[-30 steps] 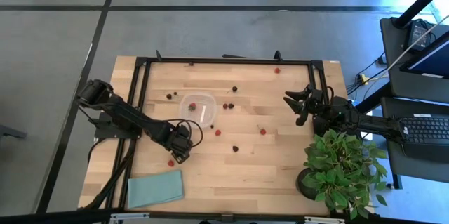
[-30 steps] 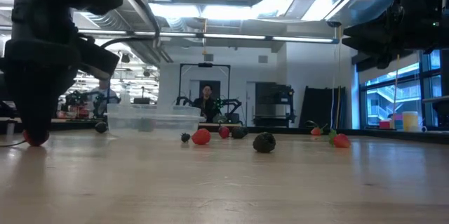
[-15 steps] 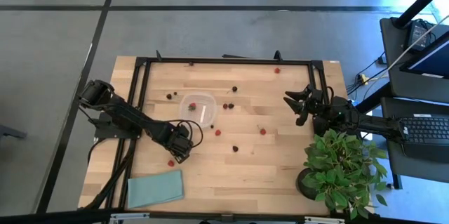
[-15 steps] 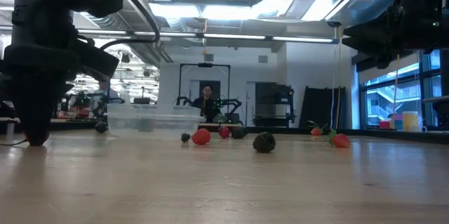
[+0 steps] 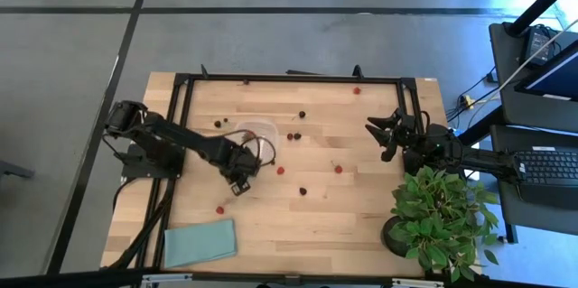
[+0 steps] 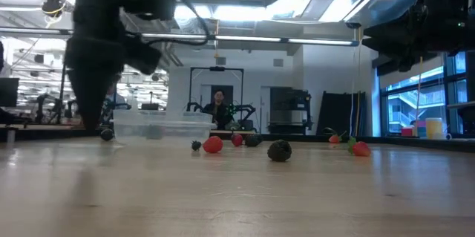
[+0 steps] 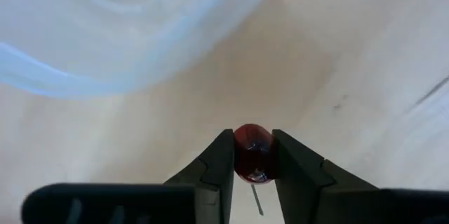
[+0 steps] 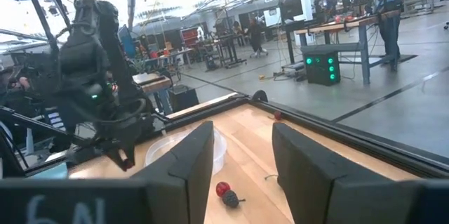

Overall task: Pick and placing Produce into tupperware
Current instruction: Put the bottom red cherry into the transparent container

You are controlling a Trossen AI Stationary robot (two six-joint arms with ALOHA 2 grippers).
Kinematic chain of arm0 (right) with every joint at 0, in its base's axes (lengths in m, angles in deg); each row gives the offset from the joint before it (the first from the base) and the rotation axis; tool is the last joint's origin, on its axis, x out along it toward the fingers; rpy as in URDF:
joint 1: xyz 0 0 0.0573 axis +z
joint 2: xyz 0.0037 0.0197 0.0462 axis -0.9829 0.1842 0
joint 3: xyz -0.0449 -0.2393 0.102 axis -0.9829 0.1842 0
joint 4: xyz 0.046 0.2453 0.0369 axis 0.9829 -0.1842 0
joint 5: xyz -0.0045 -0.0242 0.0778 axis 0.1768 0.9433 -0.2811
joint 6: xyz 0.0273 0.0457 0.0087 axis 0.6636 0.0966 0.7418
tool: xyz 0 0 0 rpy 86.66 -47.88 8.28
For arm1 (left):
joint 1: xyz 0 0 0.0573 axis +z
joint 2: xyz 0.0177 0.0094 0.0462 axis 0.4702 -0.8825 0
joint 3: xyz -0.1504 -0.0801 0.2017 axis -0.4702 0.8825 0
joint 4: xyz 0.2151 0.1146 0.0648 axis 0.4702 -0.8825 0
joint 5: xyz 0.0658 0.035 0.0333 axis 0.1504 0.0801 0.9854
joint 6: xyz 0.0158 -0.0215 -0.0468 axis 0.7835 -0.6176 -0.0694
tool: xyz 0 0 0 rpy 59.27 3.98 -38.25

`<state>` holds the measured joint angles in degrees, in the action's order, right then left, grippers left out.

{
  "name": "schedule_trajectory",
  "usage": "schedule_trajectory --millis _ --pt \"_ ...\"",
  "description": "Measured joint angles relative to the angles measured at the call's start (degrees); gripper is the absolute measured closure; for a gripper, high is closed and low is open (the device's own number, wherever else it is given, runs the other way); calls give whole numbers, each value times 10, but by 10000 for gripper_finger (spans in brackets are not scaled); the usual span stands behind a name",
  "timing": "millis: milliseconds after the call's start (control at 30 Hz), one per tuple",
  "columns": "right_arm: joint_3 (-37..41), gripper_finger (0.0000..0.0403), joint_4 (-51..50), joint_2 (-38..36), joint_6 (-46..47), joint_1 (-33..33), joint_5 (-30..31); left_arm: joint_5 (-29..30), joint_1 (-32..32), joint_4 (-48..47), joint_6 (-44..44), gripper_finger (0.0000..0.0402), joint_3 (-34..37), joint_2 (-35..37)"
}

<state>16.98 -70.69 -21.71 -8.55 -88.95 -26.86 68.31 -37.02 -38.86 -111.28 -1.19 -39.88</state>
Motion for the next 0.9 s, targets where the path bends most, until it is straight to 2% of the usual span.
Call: schedule_trajectory --millis 200,400,633,900 --pt "0 253 4 0 -4 0 0 32 64 -64 117 324 -74 0" --pt "0 253 3 0 -18 0 0 57 133 -57 213 329 -113 1" --pt "0 253 -12 0 -18 0 0 51 204 -50 229 323 -113 -13" --pt "0 253 -25 0 -27 0 0 20 211 -21 268 327 -113 -64"
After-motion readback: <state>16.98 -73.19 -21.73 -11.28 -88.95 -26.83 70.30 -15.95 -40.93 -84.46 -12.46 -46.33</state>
